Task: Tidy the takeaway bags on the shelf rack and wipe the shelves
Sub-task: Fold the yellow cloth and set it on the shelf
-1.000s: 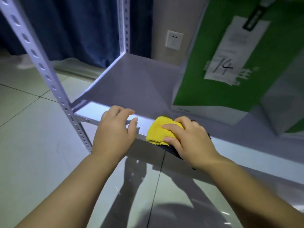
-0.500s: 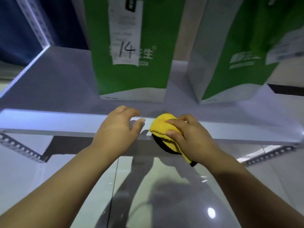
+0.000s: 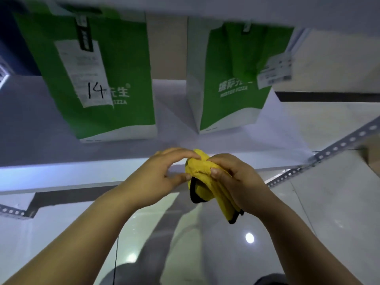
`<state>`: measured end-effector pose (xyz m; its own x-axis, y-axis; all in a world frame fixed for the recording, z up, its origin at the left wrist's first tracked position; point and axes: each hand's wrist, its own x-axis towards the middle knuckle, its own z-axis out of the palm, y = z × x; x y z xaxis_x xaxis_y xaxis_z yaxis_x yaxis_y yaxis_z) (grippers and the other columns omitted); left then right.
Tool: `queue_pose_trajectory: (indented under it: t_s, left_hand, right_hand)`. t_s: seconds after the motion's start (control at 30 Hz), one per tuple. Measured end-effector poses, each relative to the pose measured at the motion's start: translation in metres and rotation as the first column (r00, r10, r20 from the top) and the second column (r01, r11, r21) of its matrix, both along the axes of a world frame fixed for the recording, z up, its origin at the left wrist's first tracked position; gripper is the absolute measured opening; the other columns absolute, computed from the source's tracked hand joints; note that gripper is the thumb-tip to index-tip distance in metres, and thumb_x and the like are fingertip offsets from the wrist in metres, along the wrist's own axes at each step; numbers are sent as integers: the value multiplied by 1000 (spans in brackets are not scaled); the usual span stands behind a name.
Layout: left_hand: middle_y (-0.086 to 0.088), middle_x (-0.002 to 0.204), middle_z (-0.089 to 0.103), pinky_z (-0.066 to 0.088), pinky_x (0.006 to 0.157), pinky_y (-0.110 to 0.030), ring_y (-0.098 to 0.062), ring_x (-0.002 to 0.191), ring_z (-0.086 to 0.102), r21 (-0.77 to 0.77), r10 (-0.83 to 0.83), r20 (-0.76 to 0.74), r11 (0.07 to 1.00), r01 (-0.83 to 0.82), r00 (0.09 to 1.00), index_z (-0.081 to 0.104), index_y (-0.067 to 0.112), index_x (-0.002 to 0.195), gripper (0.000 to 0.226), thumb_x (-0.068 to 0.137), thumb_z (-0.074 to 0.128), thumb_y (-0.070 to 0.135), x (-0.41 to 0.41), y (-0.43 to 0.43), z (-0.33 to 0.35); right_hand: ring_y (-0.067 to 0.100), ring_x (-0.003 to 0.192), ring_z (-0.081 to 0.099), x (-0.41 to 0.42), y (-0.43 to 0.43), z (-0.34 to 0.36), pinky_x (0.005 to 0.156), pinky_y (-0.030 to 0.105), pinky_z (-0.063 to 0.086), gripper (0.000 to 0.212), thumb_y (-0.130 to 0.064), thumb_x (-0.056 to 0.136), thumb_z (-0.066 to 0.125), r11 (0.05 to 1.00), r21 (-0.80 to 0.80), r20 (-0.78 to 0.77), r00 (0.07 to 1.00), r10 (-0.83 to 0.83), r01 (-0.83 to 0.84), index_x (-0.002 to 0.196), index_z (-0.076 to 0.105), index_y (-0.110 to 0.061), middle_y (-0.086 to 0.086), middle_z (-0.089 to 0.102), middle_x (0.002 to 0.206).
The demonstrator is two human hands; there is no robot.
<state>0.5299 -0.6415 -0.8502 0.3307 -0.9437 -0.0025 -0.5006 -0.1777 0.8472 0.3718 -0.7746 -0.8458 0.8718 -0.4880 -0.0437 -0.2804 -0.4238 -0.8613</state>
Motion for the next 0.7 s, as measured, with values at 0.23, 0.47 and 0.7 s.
queue_pose_trajectory:
  t_s: [0.23, 0.47, 0.7]
  left_hand:
    - [23, 128, 42, 36, 93, -10, 13, 115, 41, 129, 40, -182, 992, -16, 983, 64, 40, 99, 25, 84, 66, 19, -33, 15, 128]
    - [22, 103, 59, 42, 73, -8, 7, 96, 53, 200, 177, -176, 970, -141, 968, 61, 43, 85, 22, 71, 76, 34, -88, 20, 269]
    - [20, 108, 52, 42, 90, -23, 2, 105, 47, 88, 359, -54, 931, -353, 932, 51, 48, 94, 33, 74, 73, 35, -143, 23, 385]
  right_hand:
    - [11, 93, 61, -25, 6, 123, 78, 17, 47, 17, -15, 93, 54, 987, 139, -18, 997, -73, 75, 95, 67, -25, -8, 65, 104]
    - [6, 78, 58, -62, 18, 268, 74, 21, 47, 24, -20, 96, 47, 998, 70, -81, 997, 13, -7, 82, 60, -34, -8, 64, 82]
    - [0, 82, 57, -97, 17, 398, 71, 11, 42, 16, -29, 95, 50, 997, 77, -47, 999, 2, 2, 87, 63, -33, -13, 66, 83]
